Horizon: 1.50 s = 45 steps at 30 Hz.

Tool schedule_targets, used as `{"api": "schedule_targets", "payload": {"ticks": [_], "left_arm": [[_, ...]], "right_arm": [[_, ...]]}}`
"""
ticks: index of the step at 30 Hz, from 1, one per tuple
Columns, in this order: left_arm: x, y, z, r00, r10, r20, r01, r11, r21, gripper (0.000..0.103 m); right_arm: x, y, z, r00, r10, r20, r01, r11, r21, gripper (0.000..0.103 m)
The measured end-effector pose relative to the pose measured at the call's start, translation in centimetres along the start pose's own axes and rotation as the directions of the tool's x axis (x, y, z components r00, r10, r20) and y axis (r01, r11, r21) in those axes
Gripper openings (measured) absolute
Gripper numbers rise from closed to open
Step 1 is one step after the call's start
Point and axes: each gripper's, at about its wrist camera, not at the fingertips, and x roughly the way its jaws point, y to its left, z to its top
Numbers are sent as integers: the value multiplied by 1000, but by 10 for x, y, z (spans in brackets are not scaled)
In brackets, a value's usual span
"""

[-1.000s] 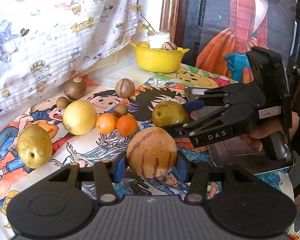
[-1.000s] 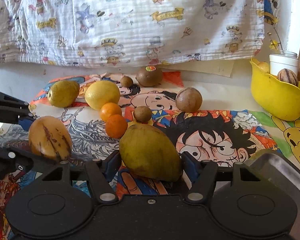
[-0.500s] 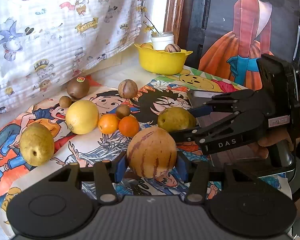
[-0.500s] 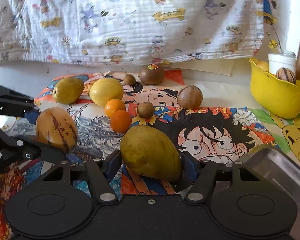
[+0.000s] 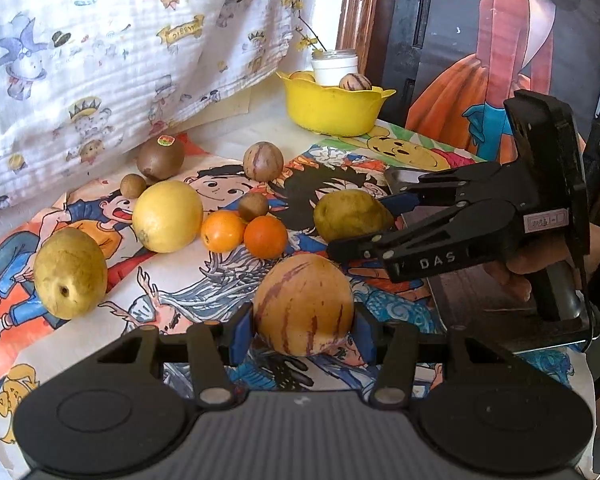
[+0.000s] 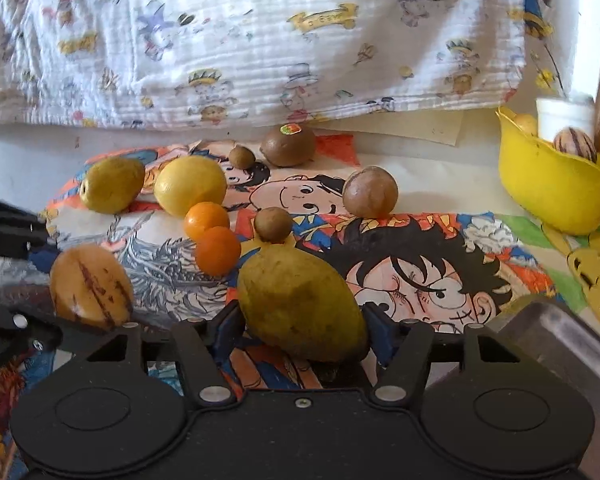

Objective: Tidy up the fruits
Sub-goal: 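Lift the pepino with the left tool while the right tool lifts the green pear, then carry the pepino onto the metal tray and open the left tool while the right tool releases the pear there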

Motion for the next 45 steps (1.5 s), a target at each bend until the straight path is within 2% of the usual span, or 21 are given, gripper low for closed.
{"api": "schedule_targets", "payload": {"ticks": [8,13,17,24,28,33,40,45], "left_arm": [[1,-3,6,1000,11,2,-11,1000,4,55],[1,-9,20,1000,25,16,-26,999,25,55],[3,-17,38,999,23,34,-25,998,50,55],[17,-45,80,996,-48,72,39,992,119,55],[40,-65,104,993,-95,65,84,985,154,55],[86,-89,124,990,-138,30,131,978,165,55],[148,-113,131,986,-164,-11,163,972,169,55],[173,-121,129,985,-168,-41,172,968,185,55]], "right_arm": [[-16,0,-1,998,-9,61,8,1000,19,64],[-45,-14,3,991,-60,117,51,996,78,64],[-77,-35,7,979,-129,158,111,987,120,65],[-117,-77,-13,948,-291,129,265,947,183,65],[-128,-96,-34,920,-380,96,356,913,196,65],[-126,-113,-56,891,-450,65,430,881,198,65],[-109,-126,-71,885,-464,39,453,877,160,65],[-99,-132,-77,884,-468,19,461,876,143,65]]}}
